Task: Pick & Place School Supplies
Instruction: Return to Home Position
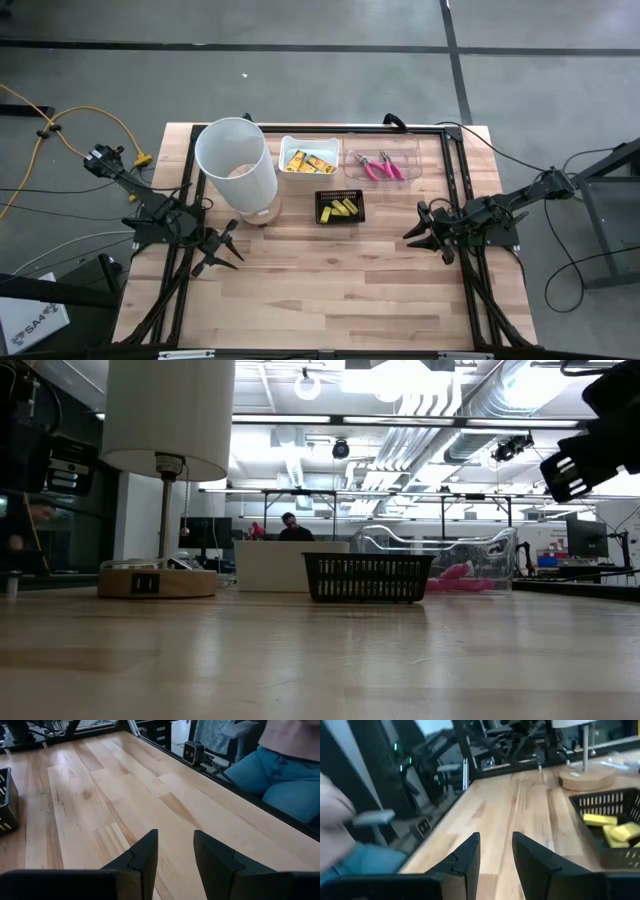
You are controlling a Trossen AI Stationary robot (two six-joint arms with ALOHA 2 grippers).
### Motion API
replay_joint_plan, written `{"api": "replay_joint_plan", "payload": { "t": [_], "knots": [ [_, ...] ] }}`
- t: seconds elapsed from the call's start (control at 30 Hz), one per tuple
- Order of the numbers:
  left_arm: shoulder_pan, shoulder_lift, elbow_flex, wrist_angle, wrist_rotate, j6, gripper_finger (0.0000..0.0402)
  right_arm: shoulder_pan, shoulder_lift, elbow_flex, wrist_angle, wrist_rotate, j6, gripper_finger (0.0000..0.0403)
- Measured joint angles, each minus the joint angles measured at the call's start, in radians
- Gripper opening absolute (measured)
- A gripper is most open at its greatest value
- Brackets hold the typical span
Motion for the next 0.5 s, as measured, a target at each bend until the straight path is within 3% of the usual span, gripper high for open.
{"api": "replay_joint_plan", "payload": {
  "t": [0.5],
  "knots": [
    [0.0,0.0,0.0,0.0,0.0,0.0,0.0119,0.0,-0.004,-0.001,-0.035,-0.052,-0.389,0.0105]
  ]
}}
